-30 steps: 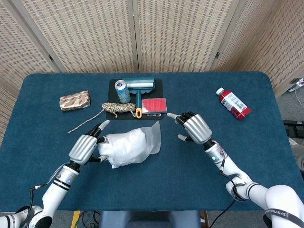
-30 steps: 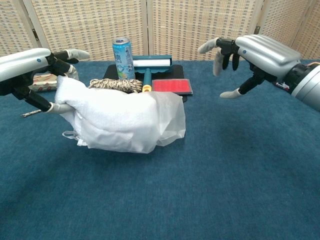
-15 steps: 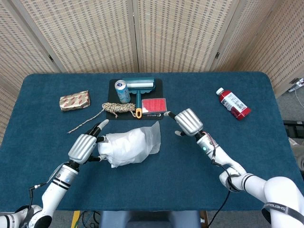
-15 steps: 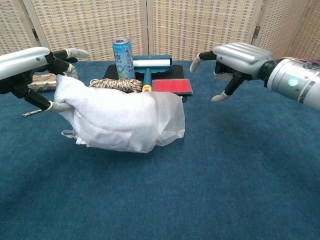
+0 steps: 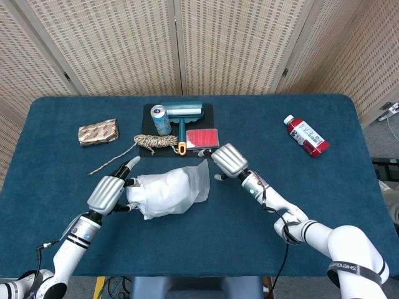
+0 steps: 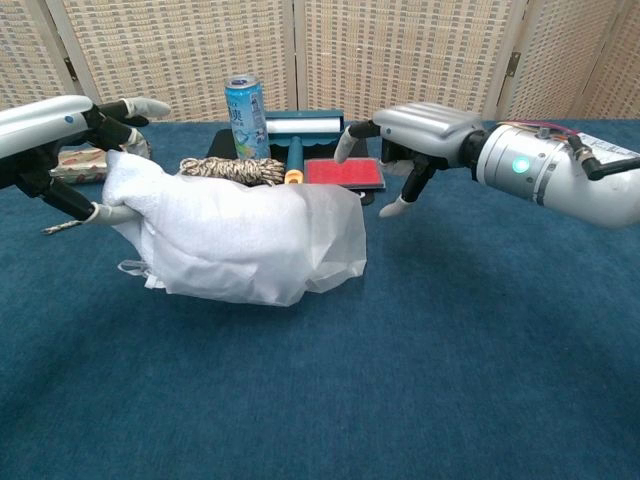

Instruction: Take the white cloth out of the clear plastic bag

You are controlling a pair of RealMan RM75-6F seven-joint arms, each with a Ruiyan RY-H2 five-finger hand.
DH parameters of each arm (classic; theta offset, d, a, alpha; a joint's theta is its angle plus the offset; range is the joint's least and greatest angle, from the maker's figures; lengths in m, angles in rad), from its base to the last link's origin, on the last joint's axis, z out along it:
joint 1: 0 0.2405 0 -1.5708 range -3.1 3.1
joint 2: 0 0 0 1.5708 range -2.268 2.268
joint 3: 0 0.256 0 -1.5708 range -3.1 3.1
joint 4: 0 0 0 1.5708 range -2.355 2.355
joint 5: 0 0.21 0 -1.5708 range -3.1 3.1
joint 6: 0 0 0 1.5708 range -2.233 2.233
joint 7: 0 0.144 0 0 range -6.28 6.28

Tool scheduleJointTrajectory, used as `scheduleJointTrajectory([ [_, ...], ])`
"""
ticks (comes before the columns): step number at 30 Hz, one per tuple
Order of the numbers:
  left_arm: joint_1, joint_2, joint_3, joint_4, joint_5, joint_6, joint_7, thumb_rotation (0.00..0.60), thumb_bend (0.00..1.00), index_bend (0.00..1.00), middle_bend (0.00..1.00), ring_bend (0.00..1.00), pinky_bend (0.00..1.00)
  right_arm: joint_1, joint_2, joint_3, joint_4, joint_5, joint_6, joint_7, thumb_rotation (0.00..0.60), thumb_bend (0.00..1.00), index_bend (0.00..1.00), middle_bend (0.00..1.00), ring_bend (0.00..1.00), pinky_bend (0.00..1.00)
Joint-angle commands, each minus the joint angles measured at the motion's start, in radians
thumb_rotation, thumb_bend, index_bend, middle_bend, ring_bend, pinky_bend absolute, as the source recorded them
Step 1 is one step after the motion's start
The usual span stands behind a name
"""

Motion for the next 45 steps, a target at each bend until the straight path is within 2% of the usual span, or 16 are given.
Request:
scheduleJointTrajectory([
  [1, 0.002, -0.003, 0.0, 0.002, 0.001, 0.002, -0.005, 0.6, 0.33, 0.67, 0.0, 0.0, 0.21, 0.012, -0.014, 0.002, 0.016, 0.002, -0.012, 0.016, 0.6, 0.0, 0.3, 1.0, 1.0, 1.0],
  [17, 0.015, -0.008, -0.002, 0.015, 0.002, 0.011, -0.024, 0.6, 0.33, 0.67, 0.0, 0.0, 0.21, 0.068, -0.065, -0.022, 0.088, -0.004, -0.105, 0.141, 0.6, 0.02, 0.3, 1.0, 1.0, 1.0],
  [21, 0.018, -0.008, -0.002, 0.019, 0.002, 0.011, -0.029, 0.6, 0.33, 0.67, 0.0, 0.0, 0.21, 0.076, -0.077, -0.025, 0.107, -0.005, -0.112, 0.165, 0.6, 0.13, 0.31, 1.0, 1.0, 1.0],
  [26, 0.021, -0.008, -0.001, 0.022, 0.004, 0.013, -0.035, 0.6, 0.33, 0.67, 0.0, 0.0, 0.21, 0.082, -0.097, -0.028, 0.136, -0.004, -0.118, 0.182, 0.6, 0.31, 0.39, 1.0, 1.0, 1.0],
  [32, 0.024, -0.002, -0.003, 0.021, 0.006, 0.014, -0.038, 0.6, 0.33, 0.67, 0.0, 0.0, 0.21, 0.091, -0.123, -0.029, 0.169, -0.003, -0.12, 0.196, 0.6, 0.45, 0.49, 1.0, 1.0, 1.0],
  [41, 0.033, 0.009, -0.002, 0.019, 0.005, 0.019, -0.039, 0.6, 0.33, 0.67, 0.0, 0.0, 0.21, 0.095, -0.145, -0.033, 0.203, -0.004, -0.114, 0.211, 0.6, 0.6, 0.62, 1.0, 1.0, 1.0],
  [45, 0.039, 0.016, 0.0, 0.022, 0.004, 0.022, -0.039, 0.6, 0.33, 0.67, 0.0, 0.0, 0.21, 0.082, -0.128, -0.035, 0.192, -0.003, -0.095, 0.199, 0.6, 0.62, 0.66, 1.0, 1.0, 1.0],
])
